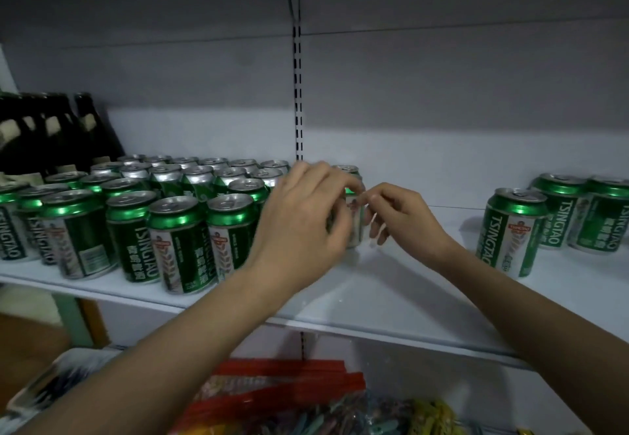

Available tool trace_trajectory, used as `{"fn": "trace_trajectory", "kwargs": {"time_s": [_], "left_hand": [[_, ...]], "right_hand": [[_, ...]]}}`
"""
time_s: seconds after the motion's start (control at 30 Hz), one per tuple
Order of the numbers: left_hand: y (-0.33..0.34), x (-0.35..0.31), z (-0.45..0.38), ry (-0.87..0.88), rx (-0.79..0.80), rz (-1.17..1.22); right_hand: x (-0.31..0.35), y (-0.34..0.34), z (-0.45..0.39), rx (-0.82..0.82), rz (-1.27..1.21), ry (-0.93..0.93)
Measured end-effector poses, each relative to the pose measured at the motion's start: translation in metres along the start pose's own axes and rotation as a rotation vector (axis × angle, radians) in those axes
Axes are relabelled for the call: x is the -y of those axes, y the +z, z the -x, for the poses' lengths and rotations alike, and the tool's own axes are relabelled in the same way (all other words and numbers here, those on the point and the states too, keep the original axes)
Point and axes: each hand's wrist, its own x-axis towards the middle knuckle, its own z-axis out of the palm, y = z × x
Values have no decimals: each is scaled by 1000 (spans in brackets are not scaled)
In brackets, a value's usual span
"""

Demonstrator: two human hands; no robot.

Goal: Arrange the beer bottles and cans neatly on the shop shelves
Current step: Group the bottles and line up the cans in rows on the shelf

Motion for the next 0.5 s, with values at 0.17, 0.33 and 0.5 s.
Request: {"fn": "trace_trajectory", "kwargs": {"time_s": [0.17,0.33,0.5], "left_hand": [[-36,38,-13,-205,355,-62],[-51,50,-16,-226,660,-114],[-55,50,-15,-241,654,-88]], "right_hand": [[27,28,7,241,-128,93],[30,44,18,423,-191,162],[25,60,23,400,-308,188]]}}
